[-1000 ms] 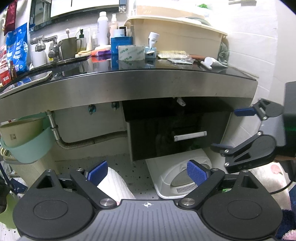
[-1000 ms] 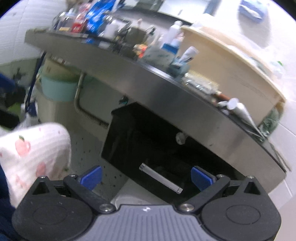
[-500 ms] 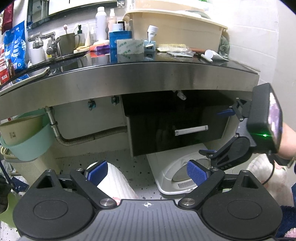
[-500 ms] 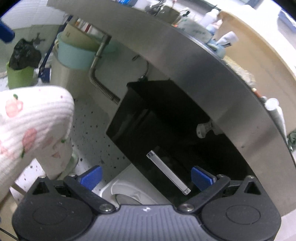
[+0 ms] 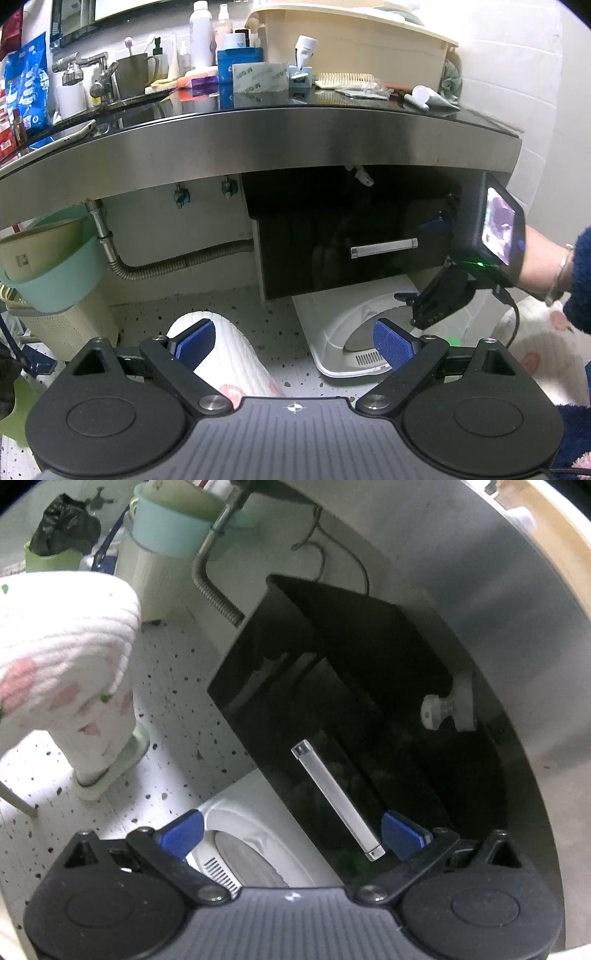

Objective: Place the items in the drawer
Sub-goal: 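Move the right tool down toward the silver drawer handle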

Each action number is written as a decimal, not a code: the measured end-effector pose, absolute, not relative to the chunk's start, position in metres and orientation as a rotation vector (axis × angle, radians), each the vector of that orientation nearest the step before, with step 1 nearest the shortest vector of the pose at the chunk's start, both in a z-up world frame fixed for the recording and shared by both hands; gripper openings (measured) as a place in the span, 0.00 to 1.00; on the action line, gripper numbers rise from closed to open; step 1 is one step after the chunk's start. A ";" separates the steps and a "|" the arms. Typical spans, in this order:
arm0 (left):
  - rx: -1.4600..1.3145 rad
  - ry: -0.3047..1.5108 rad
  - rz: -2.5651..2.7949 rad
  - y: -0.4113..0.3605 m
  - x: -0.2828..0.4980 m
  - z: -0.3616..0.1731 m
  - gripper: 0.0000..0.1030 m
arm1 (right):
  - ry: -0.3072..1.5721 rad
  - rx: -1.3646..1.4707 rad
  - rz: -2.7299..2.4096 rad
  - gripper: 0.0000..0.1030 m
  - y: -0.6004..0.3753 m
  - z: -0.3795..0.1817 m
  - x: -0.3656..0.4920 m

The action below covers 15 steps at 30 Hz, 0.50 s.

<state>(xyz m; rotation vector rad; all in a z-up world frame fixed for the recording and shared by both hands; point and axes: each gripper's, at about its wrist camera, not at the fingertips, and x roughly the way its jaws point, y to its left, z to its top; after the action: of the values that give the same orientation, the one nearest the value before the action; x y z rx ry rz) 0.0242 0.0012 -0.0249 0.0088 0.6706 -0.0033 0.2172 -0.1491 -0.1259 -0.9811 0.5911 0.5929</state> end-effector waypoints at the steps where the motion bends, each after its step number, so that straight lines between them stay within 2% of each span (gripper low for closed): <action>1: 0.010 0.673 -0.003 0.001 0.025 -0.025 0.91 | 0.594 -0.995 0.588 1.00 -0.148 -0.129 0.222; 15: 0.027 0.731 -0.006 -0.003 0.033 -0.037 0.90 | 0.626 -1.109 0.610 1.00 -0.136 -0.159 0.262</action>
<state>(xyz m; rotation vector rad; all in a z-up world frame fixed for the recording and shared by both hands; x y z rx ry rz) 0.0334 -0.0030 -0.0367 0.0269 0.7310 -0.0059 0.2623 -0.1356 -0.1586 -1.1093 0.6258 0.6102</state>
